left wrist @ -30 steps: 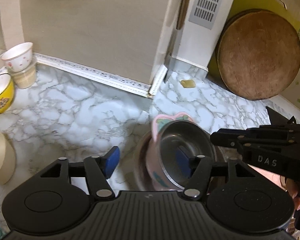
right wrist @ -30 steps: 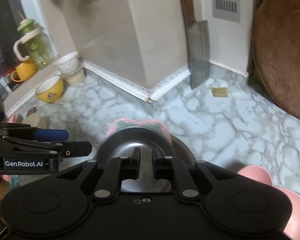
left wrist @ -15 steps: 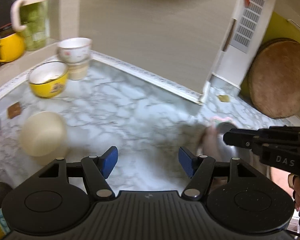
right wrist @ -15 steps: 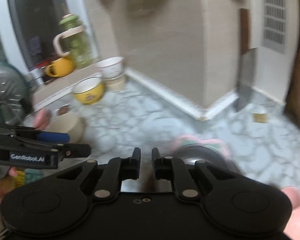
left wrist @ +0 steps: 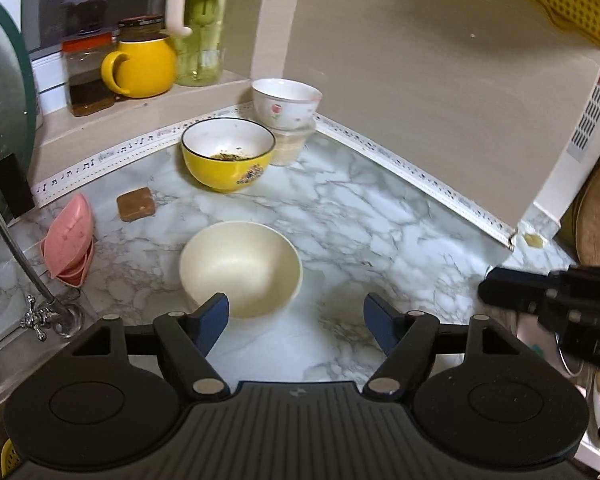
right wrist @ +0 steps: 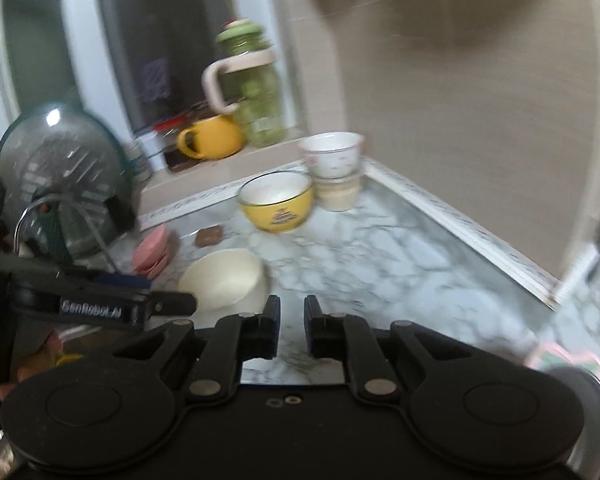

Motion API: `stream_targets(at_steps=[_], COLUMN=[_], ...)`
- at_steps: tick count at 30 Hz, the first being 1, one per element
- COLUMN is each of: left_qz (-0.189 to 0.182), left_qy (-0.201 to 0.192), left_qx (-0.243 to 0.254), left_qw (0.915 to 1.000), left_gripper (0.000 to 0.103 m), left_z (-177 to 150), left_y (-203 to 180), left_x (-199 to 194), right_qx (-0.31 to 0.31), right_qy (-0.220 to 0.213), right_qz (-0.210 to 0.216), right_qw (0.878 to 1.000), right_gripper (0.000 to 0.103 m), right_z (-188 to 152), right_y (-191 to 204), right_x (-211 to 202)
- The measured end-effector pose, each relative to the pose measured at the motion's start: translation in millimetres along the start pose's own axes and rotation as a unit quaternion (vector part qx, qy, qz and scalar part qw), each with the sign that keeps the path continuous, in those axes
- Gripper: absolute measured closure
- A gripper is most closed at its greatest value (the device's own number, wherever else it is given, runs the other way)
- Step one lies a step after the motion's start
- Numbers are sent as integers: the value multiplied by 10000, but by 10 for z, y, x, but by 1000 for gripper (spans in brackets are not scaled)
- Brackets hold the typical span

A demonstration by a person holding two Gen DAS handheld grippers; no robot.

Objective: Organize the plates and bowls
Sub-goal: 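Move both grippers to the rim of the cream bowl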

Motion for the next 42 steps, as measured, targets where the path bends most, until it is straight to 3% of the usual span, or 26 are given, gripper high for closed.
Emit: stream_targets(at_steps=[4, 8, 17, 20, 24, 26, 29, 34, 42], left_qz=[-243, -250, -439, -324, -264, -440, -530, -600, -388], left_qy=[-71, -92, 626, 902, 1056, 982, 902, 1154, 1177], left_qx=[-65, -194, -239, -273, -309, -503, -597, -609, -368], left_qw=[9997, 9995, 9968, 9950, 9936, 9929, 9927, 9896, 9916], left_gripper=[28, 25, 24, 24, 25, 24, 24, 24, 25], left_z=[73, 161, 275, 291, 300, 360, 428, 336, 278], left_y=[68, 120, 37, 46, 48, 63, 55, -11, -54], left_x=[-6, -8, 122, 196, 242, 203, 173, 262, 349], right_qx=[-403, -933, -1719, -2007, -2291, -2450, -2438, -2389, -2389], right_qy=[-38, -135, -452, -536, -649, -703, -646, -726, -637], right_qz=[159, 70, -366, -543, -716, -804, -754, -699, -631], right_qw=[9991, 9955, 9834, 9767, 9686, 9636, 9647, 9658, 9669], right_gripper=[91, 91, 90, 90, 90, 90, 89, 89, 89], right_z=[12, 16, 13, -8, -25, -41, -69, -34, -12], right_y=[213, 369, 638, 715, 756, 760, 745, 765, 781], right_x=[42, 81, 305, 350, 382, 400, 425, 402, 437])
Point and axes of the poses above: each gripper's, at about its wrist camera, not at the fingertips, and x roughly the way its jaws point, y to its left, z to its top, the point moved 8 cm from there along x, roughly the way its jaws point, and after that the axes turned 7 degrees about -z, right-handed, at the moved point
